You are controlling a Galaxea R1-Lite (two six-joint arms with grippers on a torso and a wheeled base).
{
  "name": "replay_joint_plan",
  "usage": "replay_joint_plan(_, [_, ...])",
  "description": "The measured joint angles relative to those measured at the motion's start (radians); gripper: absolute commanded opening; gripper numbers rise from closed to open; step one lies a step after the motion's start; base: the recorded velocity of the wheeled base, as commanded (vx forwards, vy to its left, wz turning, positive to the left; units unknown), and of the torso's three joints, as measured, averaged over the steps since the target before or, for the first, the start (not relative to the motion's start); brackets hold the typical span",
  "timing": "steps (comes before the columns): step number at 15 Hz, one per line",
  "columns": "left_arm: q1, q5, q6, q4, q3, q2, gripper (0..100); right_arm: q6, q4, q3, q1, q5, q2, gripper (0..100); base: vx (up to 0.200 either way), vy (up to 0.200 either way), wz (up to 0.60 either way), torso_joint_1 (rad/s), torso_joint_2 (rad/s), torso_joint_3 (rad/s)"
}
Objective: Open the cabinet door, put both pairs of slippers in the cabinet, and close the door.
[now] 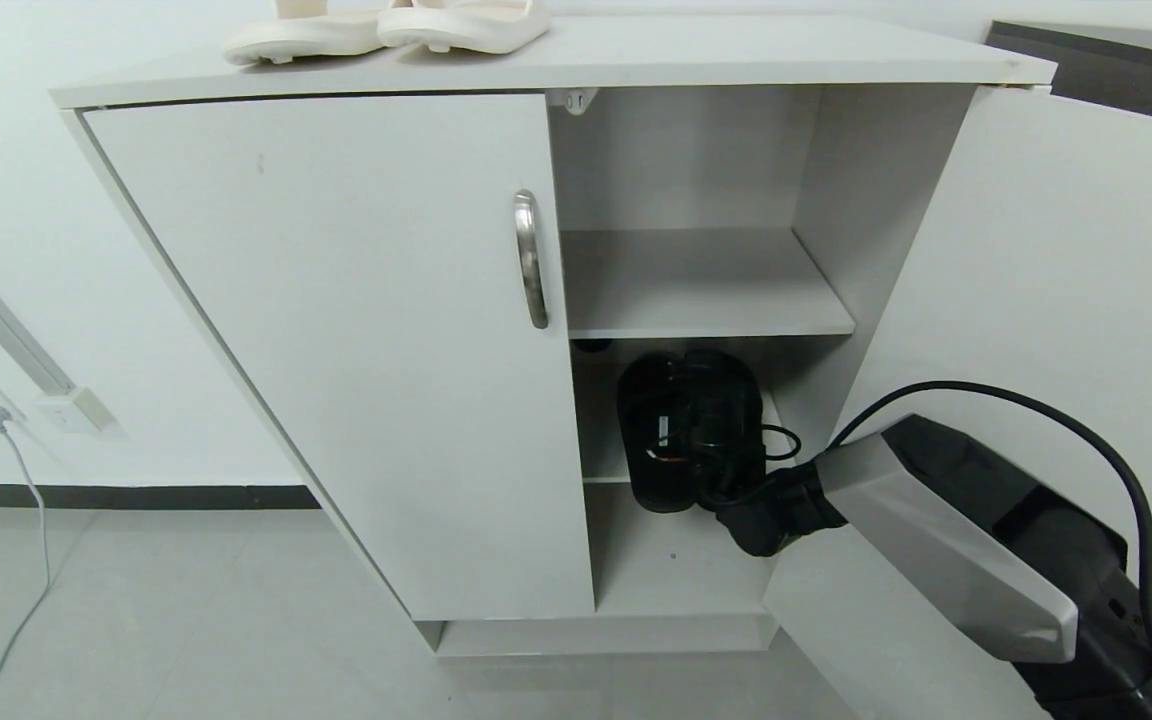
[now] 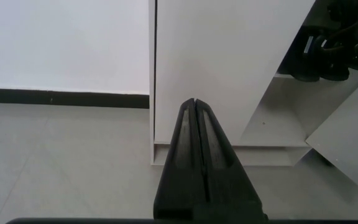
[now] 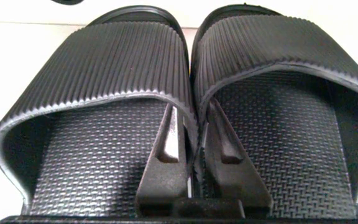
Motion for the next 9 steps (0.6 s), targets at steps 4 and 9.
replay_joint_plan(4, [0.000, 0.000, 0.000, 0.000, 0.000, 0.000, 0, 0.004, 0.000, -0.003, 0.000, 0.000, 0.015, 0, 0.000, 0.000, 0.00, 0.000, 0.00, 0.000])
replay_joint_plan(9, [0.000, 0.001, -0.002, 0.000, 0.000, 0.000, 0, 0.006, 0.000, -0.010, 0.000, 0.000, 0.026, 100, 0.000, 0.000, 0.00, 0.000, 0.00, 0.000])
